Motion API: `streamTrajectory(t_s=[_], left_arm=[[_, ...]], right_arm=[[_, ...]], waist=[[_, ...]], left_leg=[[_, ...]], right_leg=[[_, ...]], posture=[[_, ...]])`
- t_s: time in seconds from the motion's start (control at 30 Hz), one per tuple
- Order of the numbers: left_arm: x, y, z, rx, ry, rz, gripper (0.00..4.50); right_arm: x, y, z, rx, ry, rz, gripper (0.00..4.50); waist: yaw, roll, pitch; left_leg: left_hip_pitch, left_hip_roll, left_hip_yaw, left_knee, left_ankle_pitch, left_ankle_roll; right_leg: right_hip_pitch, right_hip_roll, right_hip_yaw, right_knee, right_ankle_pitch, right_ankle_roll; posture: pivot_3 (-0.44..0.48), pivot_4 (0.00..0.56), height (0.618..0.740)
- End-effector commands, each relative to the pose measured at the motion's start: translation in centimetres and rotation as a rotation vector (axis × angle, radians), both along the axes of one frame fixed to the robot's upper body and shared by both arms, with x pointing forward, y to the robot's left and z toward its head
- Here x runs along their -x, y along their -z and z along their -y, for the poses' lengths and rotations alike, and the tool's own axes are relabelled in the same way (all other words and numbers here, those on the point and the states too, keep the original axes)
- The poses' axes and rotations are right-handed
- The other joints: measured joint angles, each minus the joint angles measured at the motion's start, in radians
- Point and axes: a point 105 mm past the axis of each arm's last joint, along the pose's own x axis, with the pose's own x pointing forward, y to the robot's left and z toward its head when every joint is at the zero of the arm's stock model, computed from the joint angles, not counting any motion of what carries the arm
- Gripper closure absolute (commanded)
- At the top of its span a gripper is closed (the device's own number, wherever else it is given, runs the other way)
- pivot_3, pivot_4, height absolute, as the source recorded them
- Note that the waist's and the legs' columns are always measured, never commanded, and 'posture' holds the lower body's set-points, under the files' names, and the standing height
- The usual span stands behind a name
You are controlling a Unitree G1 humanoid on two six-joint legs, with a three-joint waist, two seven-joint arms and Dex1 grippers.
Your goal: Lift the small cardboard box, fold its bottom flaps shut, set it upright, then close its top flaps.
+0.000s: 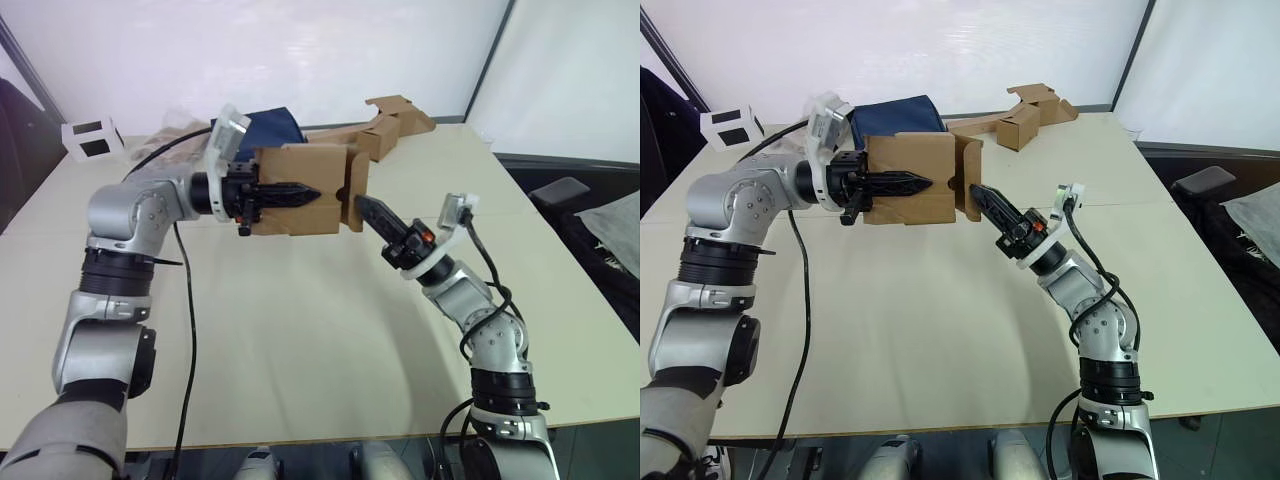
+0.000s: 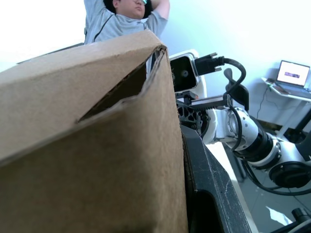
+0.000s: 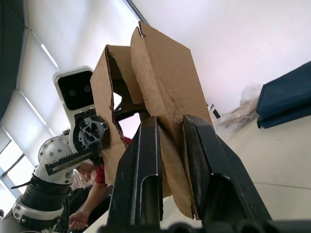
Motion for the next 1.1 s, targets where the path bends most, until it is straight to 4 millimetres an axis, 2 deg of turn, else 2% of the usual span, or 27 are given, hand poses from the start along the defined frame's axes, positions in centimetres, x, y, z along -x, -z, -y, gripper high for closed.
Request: streamTrajectory(t_s=[0.03, 0.5, 0.9, 1.1], left_arm=[[0.7, -1.1, 0.3, 0.029, 0.035, 0.05, 4.5], [0.2, -1.4, 0.9, 0.074, 0.037, 0.035, 4.5], [-0.1, -1.5, 1.0, 0.083, 0.025, 0.039, 4.5], [-0.4, -1.7, 0.6, 0.088, 0.003, 0.048, 4.5]], right_arm=[[1.2, -1.5, -1.1, -0.027, -0.064, 0.059, 3.74], [2.9, -1.4, -3.1, -0.11, -0.179, 0.021, 3.74], [2.3, -1.9, -4.3, -0.206, -0.159, -0.012, 3.74], [2.8, -1.4, -4.3, -0.183, -0.17, -0.021, 3.74]], waist=[[0.0, 0.0, 0.0], [0.0, 0.0, 0.0], [0.0, 0.0, 0.0], [0.0, 0.0, 0.0]], left_leg=[[0.0, 0.0, 0.0, 0.0, 0.0, 0.0], [0.0, 0.0, 0.0, 0.0, 0.0, 0.0], [0.0, 0.0, 0.0, 0.0, 0.0, 0.0], [0.0, 0.0, 0.0, 0.0, 0.0, 0.0]], right_leg=[[0.0, 0.0, 0.0, 0.0, 0.0, 0.0], [0.0, 0.0, 0.0, 0.0, 0.0, 0.0], [0.0, 0.0, 0.0, 0.001, 0.0, 0.0], [0.0, 0.0, 0.0, 0.001, 0.0, 0.0]], posture=[[0.0, 0.15, 0.74], [0.0, 0.15, 0.74], [0.0, 0.15, 0.74], [0.0, 0.15, 0.74]])
